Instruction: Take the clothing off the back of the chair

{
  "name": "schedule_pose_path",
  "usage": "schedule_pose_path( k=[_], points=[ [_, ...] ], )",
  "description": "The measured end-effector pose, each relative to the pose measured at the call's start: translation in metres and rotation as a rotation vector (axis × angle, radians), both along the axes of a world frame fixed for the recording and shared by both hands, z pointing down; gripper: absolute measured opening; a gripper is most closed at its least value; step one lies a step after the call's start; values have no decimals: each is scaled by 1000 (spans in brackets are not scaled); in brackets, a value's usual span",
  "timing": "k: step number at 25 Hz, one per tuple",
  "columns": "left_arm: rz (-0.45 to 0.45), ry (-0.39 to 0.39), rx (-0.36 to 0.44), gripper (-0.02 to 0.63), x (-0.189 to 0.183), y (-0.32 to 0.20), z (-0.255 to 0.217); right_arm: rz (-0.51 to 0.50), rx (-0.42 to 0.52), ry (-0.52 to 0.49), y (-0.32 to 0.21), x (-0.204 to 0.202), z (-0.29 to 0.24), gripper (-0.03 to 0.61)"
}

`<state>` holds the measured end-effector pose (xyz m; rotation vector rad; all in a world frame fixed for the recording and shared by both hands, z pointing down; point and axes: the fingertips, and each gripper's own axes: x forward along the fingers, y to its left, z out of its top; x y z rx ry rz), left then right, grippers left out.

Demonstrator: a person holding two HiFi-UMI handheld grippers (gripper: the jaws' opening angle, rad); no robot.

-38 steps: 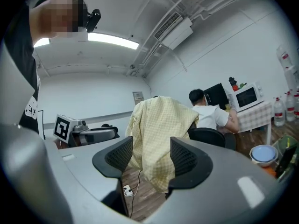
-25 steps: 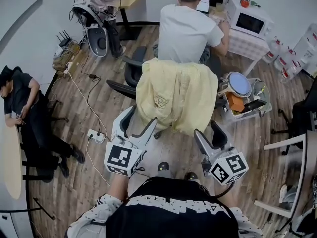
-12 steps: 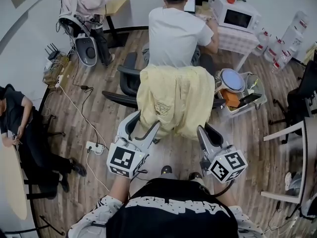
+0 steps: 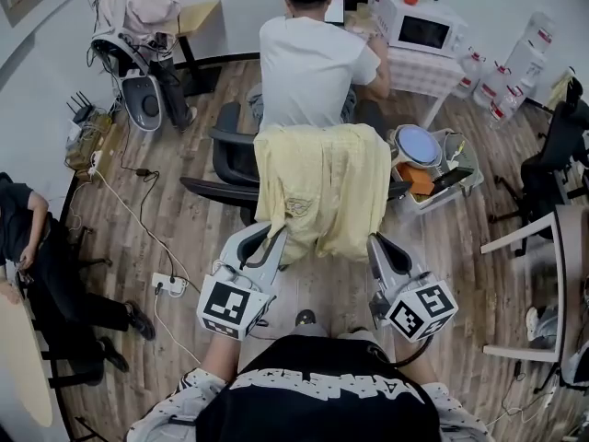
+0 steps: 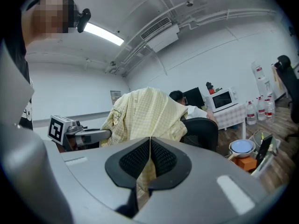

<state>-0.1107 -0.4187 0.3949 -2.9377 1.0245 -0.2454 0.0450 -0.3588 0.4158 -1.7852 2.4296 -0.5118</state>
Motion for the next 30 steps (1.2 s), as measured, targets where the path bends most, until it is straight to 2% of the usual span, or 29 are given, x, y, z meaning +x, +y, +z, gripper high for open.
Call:
schedule_pose_path(
  k=[6,18,30],
  points=[
    [-15,12,-5,26,3,16,0,-21,9,-3,11,5,-3,18],
    [-48,-12,-26,25,18,50,1,-68,15,-12,33,21,-4,18],
    [-75,-31,-38,25,22,77,-1,-124,12,-37,41,17,-3,17]
  ],
)
